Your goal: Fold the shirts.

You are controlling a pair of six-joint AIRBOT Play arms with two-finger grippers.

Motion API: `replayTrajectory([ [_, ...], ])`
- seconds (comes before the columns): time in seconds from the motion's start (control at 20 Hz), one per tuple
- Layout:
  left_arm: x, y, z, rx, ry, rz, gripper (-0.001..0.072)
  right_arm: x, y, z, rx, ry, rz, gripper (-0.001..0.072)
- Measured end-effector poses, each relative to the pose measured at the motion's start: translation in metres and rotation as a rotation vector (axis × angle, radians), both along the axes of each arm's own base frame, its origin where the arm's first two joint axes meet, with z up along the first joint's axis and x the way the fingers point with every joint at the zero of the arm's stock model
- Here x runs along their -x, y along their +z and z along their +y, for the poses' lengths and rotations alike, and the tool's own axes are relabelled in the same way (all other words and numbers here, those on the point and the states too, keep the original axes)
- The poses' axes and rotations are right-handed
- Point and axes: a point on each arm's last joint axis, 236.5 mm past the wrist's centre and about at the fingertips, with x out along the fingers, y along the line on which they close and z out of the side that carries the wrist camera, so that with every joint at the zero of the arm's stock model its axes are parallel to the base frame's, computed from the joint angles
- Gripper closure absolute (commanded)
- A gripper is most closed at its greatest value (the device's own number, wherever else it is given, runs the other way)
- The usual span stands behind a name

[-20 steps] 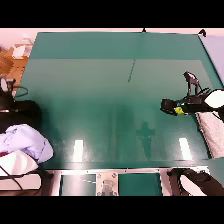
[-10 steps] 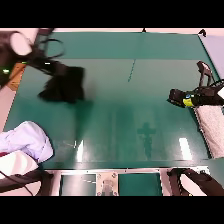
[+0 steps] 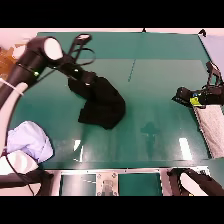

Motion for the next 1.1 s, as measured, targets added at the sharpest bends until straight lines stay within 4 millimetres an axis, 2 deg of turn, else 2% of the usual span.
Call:
replayTrajectory([
  [0.05,0.002,-0.01,0.019,-0.012,0.037,0.05,0.003,-0.002,-0.007,-0.001,-0.018,0.002,0.017,0.0282],
  [0.1,0.004,-0.023,0.041,-0.024,0.084,0.104,0.0029,-0.005,-0.014,0.004,-0.043,0.02,0.032,0.0279],
  [0.2,0.007,-0.051,0.08,-0.024,0.192,0.189,0.0029,-0.011,-0.033,0.026,-0.12,0.087,0.073,0.0278],
  [0.3,0.003,-0.078,0.103,0.024,0.301,0.231,0.003,-0.011,-0.055,0.065,-0.207,0.185,0.126,0.0278],
  [0.45,-0.016,-0.11,0.115,0.145,0.427,0.242,0.0029,0.002,-0.093,0.135,-0.279,0.34,0.214,0.0278],
  [0.65,-0.052,-0.141,0.1,0.294,0.496,0.197,0.003,0.022,-0.135,0.216,-0.333,0.456,0.285,0.0278],
  [0.75,-0.072,-0.15,0.093,0.366,0.537,0.159,0.0032,0.028,-0.145,0.245,-0.374,0.47,0.301,0.028],
  [0.8,-0.081,-0.152,0.091,0.398,0.557,0.138,0.0094,0.028,-0.148,0.256,-0.397,0.468,0.298,0.0282],
  [0.85,-0.089,-0.154,0.089,0.424,0.577,0.122,0.0281,0.027,-0.149,0.264,-0.412,0.465,0.293,0.0321],
  [0.9,-0.094,-0.158,0.089,0.44,0.593,0.111,0.0501,0.024,-0.151,0.27,-0.417,0.462,0.282,0.0467],
  [0.95,-0.099,-0.161,0.09,0.453,0.611,0.104,0.0688,0.02,-0.153,0.273,-0.417,0.459,0.269,0.0595],
  [1.0,-0.101,-0.165,0.09,0.463,0.621,0.102,0.0686,0.018,-0.154,0.275,-0.413,0.466,0.258,0.0698],
  [1.1,-0.104,-0.165,0.09,0.479,0.631,0.1,0.0687,0.012,-0.15,0.279,-0.421,0.478,0.234,0.0697],
])
